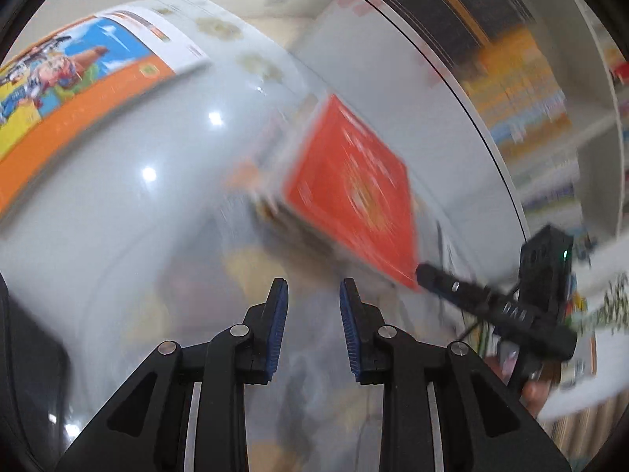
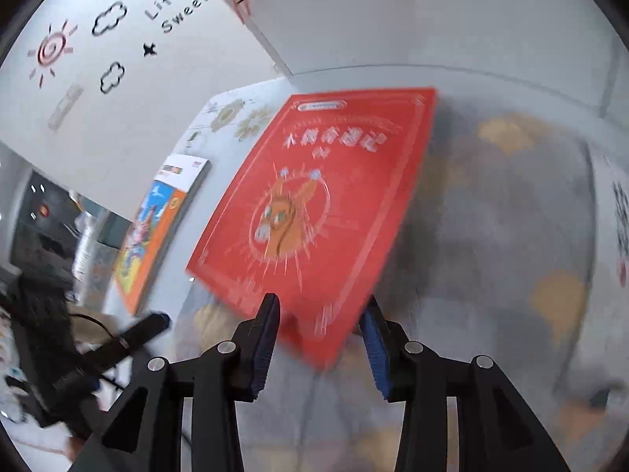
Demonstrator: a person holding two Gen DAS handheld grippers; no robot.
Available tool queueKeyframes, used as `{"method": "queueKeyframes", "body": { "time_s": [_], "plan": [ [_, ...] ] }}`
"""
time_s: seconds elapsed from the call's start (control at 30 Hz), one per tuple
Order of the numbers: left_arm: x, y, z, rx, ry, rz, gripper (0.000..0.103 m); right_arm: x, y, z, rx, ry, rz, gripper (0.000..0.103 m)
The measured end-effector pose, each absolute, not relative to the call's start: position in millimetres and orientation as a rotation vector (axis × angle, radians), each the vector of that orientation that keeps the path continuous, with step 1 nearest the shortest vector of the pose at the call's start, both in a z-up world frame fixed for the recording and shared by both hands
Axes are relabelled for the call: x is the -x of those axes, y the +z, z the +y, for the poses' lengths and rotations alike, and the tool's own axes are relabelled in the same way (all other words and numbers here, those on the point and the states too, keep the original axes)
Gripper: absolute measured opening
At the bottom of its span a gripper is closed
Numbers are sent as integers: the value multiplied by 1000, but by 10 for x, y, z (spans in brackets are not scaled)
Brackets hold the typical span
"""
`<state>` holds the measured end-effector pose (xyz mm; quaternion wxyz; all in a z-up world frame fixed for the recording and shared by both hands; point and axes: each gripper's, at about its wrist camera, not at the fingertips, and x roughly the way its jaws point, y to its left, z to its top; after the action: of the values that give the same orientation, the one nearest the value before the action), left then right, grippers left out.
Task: Organize books
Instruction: 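Open both grippers and withdraw from the red book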
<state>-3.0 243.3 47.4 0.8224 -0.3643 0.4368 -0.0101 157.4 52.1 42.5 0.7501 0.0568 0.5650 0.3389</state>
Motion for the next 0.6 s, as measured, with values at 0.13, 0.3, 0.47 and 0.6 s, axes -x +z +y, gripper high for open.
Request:
{"method": "queueKeyframes", "body": {
  "time_s": [0.13, 0.3, 0.47, 0.6],
  "plan": [
    [194, 436, 1942, 727, -109, 1010, 24, -1075, 390, -56, -175, 727, 1250, 42],
    [215, 512, 1200, 654, -284, 1075, 24, -261, 225, -967, -292, 617, 1332, 42],
    [-31, 679, 344, 567, -456, 1113, 24, 146, 321, -1821, -395, 481, 1302, 42],
    [-332, 938, -442, 490, -603, 1099, 27, 130, 683, -2579, -429, 365, 1180, 42]
  ]
}}
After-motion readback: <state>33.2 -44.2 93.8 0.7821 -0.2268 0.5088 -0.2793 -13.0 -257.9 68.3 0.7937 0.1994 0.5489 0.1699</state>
